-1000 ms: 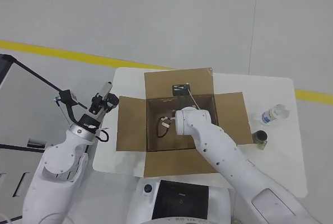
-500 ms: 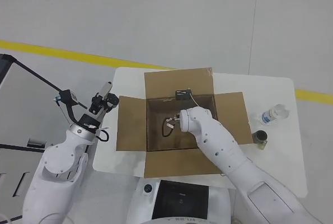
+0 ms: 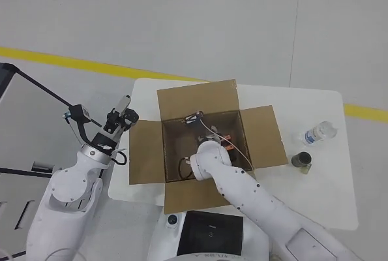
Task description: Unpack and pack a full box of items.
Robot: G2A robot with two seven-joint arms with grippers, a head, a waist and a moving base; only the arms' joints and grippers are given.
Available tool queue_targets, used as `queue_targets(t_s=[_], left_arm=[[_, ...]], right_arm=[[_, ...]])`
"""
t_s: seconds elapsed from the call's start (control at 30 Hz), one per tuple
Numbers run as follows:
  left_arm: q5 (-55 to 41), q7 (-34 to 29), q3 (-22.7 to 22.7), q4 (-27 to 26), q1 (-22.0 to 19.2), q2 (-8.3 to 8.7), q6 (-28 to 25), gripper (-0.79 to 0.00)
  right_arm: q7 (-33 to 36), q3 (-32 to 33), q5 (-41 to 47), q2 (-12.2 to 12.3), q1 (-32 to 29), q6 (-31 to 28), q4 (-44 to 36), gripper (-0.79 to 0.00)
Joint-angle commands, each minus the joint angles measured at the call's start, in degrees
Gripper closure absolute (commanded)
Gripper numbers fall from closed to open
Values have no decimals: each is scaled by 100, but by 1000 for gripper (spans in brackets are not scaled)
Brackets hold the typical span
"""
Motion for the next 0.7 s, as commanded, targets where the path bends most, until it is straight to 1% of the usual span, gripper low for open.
queue_targets(t_s=[0.0, 0.03, 0.1, 0.23, 0.33, 0.43, 0.53, 0.6, 0.67], left_arm=[[0, 1, 0, 0, 0, 0, 0, -785], [0, 1, 0, 0, 0, 0, 0, -785], [0, 1, 0, 0, 0, 0, 0, -785], [0, 1, 0, 0, 0, 0, 0, -785], [0, 1, 0, 0, 0, 0, 0, -785], [0, 1, 0, 0, 0, 0, 0, -785], [13, 1, 13, 20, -31, -8, -18, -785], [-51, -47, -18, 37, -63, -10, -58, -785], [-106, -67, -65, 56, -101, -13, -121, -785]], right_arm=[[154, 123, -421, 107, -286, -259, -451, -252], [239, 214, -533, 165, -434, -469, -710, -249], [383, 543, -409, 294, -792, -1013, -1416, -237], [643, 1631, -32, 560, -1441, -1966, -2734, -246], [645, 2356, 478, 684, -1859, -2506, -3445, -249], [582, 3036, 1089, 758, -2200, -2711, -3910, -246], [522, 3783, 1980, 806, -2502, -2742, -4202, -265], [488, 4410, 2727, 834, -2613, -2730, -4182, -274], [456, 5044, 3520, 872, -2707, -2930, -4025, -271]])
